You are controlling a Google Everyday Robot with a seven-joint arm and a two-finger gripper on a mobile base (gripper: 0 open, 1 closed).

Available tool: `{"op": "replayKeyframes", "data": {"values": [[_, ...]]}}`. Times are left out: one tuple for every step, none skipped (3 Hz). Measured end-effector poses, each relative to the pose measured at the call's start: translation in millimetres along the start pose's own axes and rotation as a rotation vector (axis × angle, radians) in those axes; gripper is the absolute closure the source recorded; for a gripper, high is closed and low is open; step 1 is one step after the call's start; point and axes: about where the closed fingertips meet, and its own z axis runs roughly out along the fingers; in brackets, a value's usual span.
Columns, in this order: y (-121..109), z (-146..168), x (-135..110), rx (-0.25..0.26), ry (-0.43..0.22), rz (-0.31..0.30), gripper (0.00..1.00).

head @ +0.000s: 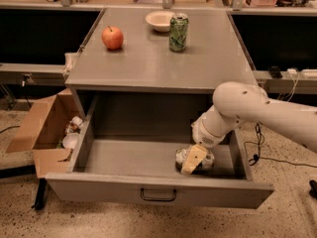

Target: Pick 7up can from top drawer and place on counter

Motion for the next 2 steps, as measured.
{"op": "replayKeyframes", "data": {"values": [[13,11,2,0.001,0.052,-0.023,0.0],[26,19,5,-0.008,0.084,-0.034,0.19]]}}
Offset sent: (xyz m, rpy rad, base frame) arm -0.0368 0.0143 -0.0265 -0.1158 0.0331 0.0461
